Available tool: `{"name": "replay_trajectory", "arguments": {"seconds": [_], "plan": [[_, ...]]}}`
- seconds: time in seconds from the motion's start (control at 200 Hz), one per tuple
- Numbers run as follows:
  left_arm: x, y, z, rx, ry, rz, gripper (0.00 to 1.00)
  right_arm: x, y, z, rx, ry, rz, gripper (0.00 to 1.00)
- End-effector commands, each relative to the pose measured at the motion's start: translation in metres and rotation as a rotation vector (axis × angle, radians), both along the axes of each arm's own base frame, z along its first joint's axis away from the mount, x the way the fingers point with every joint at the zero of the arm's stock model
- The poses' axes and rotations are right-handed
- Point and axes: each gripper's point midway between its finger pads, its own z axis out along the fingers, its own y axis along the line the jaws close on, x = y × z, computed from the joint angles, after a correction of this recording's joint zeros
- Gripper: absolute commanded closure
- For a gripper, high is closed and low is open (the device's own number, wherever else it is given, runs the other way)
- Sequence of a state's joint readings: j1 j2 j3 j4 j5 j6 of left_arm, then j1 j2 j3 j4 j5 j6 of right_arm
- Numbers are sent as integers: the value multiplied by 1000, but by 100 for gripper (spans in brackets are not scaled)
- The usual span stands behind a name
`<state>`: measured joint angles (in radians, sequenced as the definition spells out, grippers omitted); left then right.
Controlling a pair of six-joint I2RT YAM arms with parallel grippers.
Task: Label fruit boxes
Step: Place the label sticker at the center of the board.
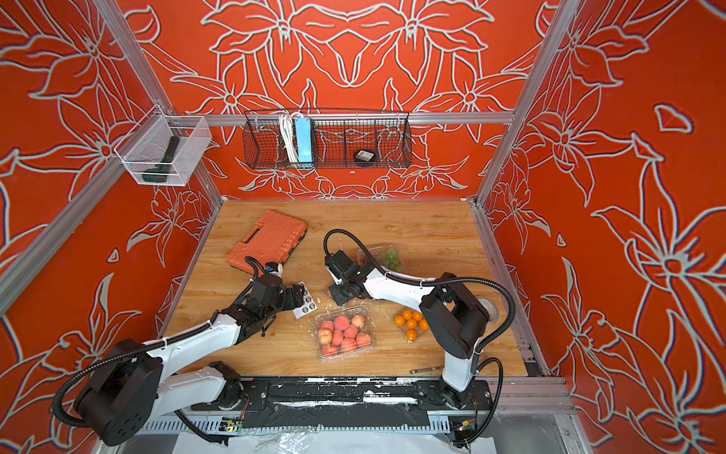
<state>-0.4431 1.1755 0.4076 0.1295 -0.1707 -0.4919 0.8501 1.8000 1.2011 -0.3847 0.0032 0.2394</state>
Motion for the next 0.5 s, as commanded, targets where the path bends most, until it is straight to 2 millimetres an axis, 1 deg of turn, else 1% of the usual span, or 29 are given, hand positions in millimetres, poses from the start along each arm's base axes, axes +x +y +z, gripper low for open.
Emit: {"name": "replay_trajectory", "arguments": {"seconds": [0.0,0.2,0.325,0.38,0.44,0.495], "plan": [[2,-1,0,-6,-9,-2,14,3,-4,-6,-43,5,-2,100],[2,-4,1,-17,-11,-19,14,-1,-4,-6,-41,17,5,100],[2,-5,-1,-18,-6,-22,14,-1,-5,1,-24,7,4,87],[1,-4,-1,-12,-2,-14,13,-3,1,8,12,-1,23,76],[-1,-2,-1,14,1,5,10,-3,5,22,41,-16,39,67],[-3,-1,0,32,4,21,7,-2,7,43,73,-57,46,61]]}}
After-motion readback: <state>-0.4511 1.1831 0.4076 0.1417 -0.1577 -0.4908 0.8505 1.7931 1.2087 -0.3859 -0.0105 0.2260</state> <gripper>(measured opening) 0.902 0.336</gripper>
